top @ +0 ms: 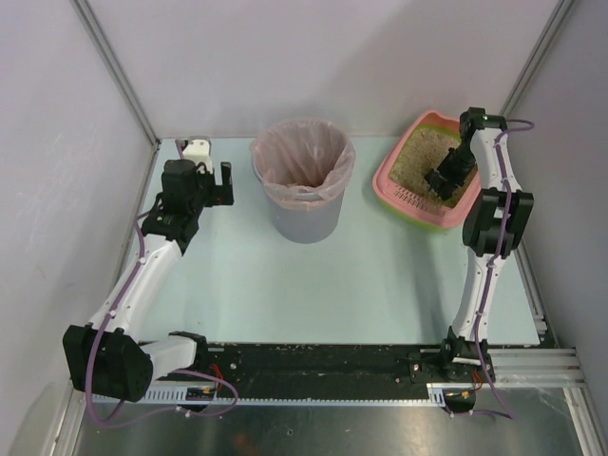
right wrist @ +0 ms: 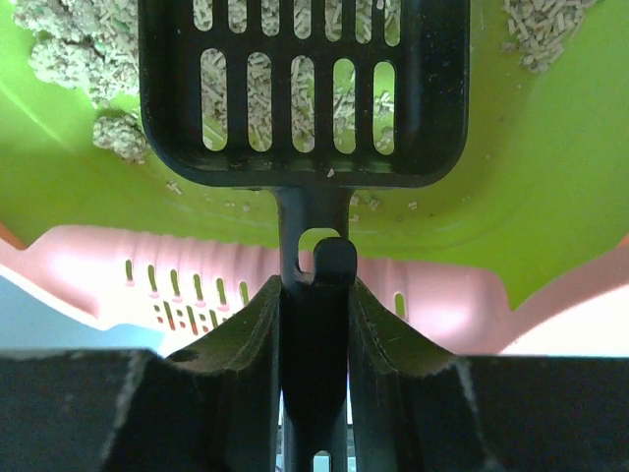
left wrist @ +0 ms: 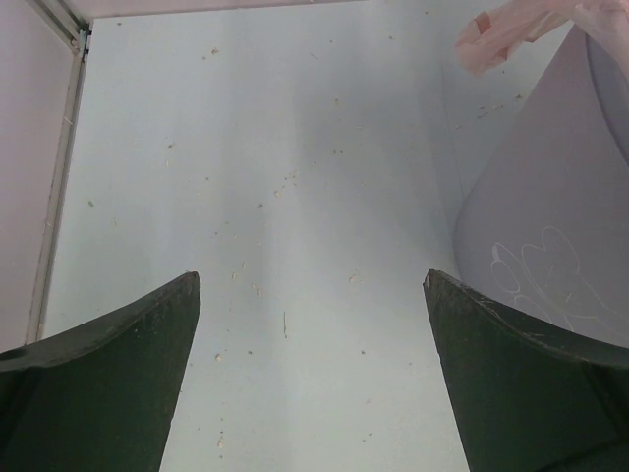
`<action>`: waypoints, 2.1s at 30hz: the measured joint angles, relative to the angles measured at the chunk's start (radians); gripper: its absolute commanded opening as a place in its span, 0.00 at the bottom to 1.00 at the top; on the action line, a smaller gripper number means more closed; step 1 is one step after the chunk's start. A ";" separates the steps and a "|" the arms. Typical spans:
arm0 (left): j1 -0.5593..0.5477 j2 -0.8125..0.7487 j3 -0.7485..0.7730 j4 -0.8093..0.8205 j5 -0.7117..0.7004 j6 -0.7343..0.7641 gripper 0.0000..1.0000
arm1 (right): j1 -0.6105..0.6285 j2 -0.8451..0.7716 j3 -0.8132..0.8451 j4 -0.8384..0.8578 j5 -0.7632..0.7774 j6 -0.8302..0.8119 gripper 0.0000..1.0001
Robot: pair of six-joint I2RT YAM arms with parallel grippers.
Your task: Clean the litter box
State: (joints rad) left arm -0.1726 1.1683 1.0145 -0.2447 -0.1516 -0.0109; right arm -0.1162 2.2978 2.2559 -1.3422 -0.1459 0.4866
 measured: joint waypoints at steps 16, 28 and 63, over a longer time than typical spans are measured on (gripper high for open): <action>0.000 0.000 0.009 -0.003 -0.007 0.021 1.00 | -0.008 0.097 0.086 -0.003 0.035 0.011 0.00; 0.000 0.001 0.022 -0.005 -0.035 0.019 1.00 | -0.018 0.097 0.086 0.000 0.087 0.018 0.00; 0.000 -0.184 -0.071 -0.099 -0.020 -0.069 1.00 | 0.035 0.055 -0.100 0.254 0.351 -0.265 0.00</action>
State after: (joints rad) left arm -0.1726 0.9840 0.9440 -0.3435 -0.1719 -0.0799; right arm -0.0811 2.3528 2.1563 -1.0885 0.2054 0.2218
